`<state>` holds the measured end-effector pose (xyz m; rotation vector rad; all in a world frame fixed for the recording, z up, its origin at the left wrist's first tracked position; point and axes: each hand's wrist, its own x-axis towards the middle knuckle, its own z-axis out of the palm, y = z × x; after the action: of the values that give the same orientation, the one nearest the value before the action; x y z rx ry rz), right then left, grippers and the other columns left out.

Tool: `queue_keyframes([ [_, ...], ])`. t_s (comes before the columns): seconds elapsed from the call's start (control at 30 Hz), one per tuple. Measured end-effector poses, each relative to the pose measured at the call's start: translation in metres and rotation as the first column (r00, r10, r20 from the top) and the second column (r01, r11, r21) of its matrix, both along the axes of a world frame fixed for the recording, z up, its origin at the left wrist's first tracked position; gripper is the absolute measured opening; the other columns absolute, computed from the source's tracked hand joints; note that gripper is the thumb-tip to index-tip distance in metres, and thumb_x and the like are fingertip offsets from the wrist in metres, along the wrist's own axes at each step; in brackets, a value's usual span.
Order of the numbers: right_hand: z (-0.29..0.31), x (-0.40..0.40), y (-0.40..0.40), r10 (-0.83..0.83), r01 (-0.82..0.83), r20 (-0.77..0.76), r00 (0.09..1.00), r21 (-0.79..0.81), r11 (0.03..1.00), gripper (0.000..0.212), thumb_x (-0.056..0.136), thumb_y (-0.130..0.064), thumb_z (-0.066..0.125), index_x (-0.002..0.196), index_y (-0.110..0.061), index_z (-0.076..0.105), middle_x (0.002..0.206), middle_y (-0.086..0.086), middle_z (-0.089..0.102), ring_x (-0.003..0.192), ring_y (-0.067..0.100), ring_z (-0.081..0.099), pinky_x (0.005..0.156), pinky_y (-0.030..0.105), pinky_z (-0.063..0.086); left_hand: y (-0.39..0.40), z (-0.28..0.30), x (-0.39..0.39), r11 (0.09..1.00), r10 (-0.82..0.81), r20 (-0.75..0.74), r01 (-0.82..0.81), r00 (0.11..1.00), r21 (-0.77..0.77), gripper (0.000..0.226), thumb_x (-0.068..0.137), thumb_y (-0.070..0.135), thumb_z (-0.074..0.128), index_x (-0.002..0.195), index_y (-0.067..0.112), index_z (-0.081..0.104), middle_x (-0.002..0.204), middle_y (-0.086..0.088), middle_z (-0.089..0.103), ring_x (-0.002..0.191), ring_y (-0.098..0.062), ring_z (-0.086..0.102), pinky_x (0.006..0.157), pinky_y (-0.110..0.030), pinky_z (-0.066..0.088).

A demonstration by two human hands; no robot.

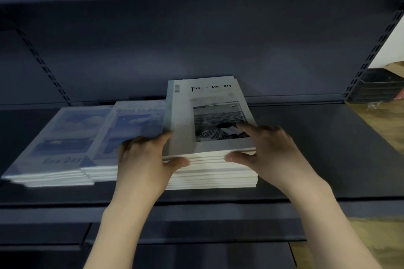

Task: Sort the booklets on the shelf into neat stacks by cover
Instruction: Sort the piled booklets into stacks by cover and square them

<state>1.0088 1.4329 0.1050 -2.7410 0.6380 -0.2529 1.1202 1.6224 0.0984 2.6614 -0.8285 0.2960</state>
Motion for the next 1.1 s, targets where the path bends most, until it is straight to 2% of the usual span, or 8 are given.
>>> queue_keyframes([
  [0.17, -0.003, 0.000, 0.001, -0.021, 0.021, 0.033, 0.999, -0.005, 1.000, 0.079, 0.072, -0.069, 0.057, 0.140, -0.038, 0.034, 0.127, -0.005, 0.056, 0.121, 0.024, 0.044, 0.096, 0.034, 0.038, 0.003, -0.003, 0.004, 0.999, -0.014, 0.005, 0.014, 1.000, -0.034, 0.066, 0.070, 0.060, 0.065, 0.127, 0.030, 0.054, 0.109, 0.000, 0.067, 0.109, -0.025, 0.055, 0.093, -0.038, 0.035],
  [0.37, -0.005, 0.000, 0.007, -0.042, 0.042, 0.044, 0.998, -0.010, 0.999, 0.078, 0.072, -0.069, 0.058, 0.140, -0.039, 0.032, 0.126, -0.004, 0.056, 0.122, 0.024, 0.043, 0.099, 0.036, 0.039, 0.008, -0.005, 0.014, 0.994, -0.006, -0.068, -0.002, 0.998, -0.110, 0.064, 0.065, 0.058, 0.069, 0.122, 0.031, 0.058, 0.107, 0.002, 0.069, 0.104, -0.025, 0.058, 0.093, -0.041, 0.042],
  [0.5, -0.005, -0.001, 0.007, -0.042, 0.042, -0.006, 0.999, -0.003, 0.999, 0.084, 0.074, -0.066, 0.059, 0.143, -0.041, 0.020, 0.137, -0.006, 0.047, 0.128, 0.023, 0.037, 0.103, 0.040, 0.035, 0.009, -0.006, 0.013, 1.000, 0.008, -0.031, -0.008, 0.999, -0.014, 0.068, 0.069, 0.061, 0.065, 0.130, 0.034, 0.049, 0.113, 0.004, 0.065, 0.113, -0.023, 0.051, 0.094, -0.038, 0.037],
  [0.67, -0.006, 0.000, 0.006, -0.054, 0.054, -0.003, 0.999, 0.003, 0.999, 0.084, 0.073, -0.066, 0.061, 0.143, -0.043, 0.021, 0.131, -0.005, 0.053, 0.124, 0.024, 0.040, 0.101, 0.040, 0.037, 0.008, -0.008, 0.007, 0.996, 0.051, -0.023, -0.050, 0.998, 0.071, 0.073, 0.074, 0.060, 0.062, 0.138, 0.038, 0.034, 0.115, 0.001, 0.061, 0.113, -0.021, 0.049, 0.096, -0.036, 0.032],
  [0.83, -0.005, -0.001, 0.005, -0.033, 0.033, 0.008, 0.999, -0.041, 0.999, 0.081, 0.073, -0.065, 0.061, 0.142, -0.040, 0.026, 0.119, -0.002, 0.060, 0.119, 0.024, 0.045, 0.099, 0.036, 0.037, 0.008, -0.007, 0.009, 0.996, 0.039, 0.027, -0.041, 0.999, 0.081, 0.078, 0.073, 0.061, 0.062, 0.141, 0.035, 0.032, 0.111, 0.001, 0.065, 0.106, -0.022, 0.057, 0.094, -0.035, 0.035],
  [0.97, -0.005, -0.001, 0.006, -0.013, 0.013, 0.002, 1.000, -0.067, 0.998, 0.081, 0.076, -0.063, 0.059, 0.144, -0.039, 0.024, 0.128, -0.004, 0.056, 0.122, 0.024, 0.042, 0.101, 0.036, 0.032, 0.008, -0.006, 0.005, 0.989, 0.050, 0.081, -0.061, 0.995, 0.135, 0.081, 0.075, 0.064, 0.058, 0.143, 0.034, 0.026, 0.105, 0.003, 0.067, 0.104, -0.022, 0.058, 0.095, -0.033, 0.033],
  [1.1, -0.005, -0.002, 0.007, 0.000, -0.002, -0.024, 1.000, -0.075, 0.997, 0.082, 0.078, -0.063, 0.057, 0.145, -0.039, 0.017, 0.134, -0.002, 0.049, 0.125, 0.024, 0.037, 0.102, 0.035, 0.029, 0.008, -0.007, 0.004, 0.990, 0.011, 0.097, -0.025, 0.995, 0.139, 0.074, 0.076, 0.059, 0.059, 0.140, 0.030, 0.035, 0.115, -0.002, 0.064, 0.114, -0.025, 0.052, 0.098, -0.037, 0.031],
])
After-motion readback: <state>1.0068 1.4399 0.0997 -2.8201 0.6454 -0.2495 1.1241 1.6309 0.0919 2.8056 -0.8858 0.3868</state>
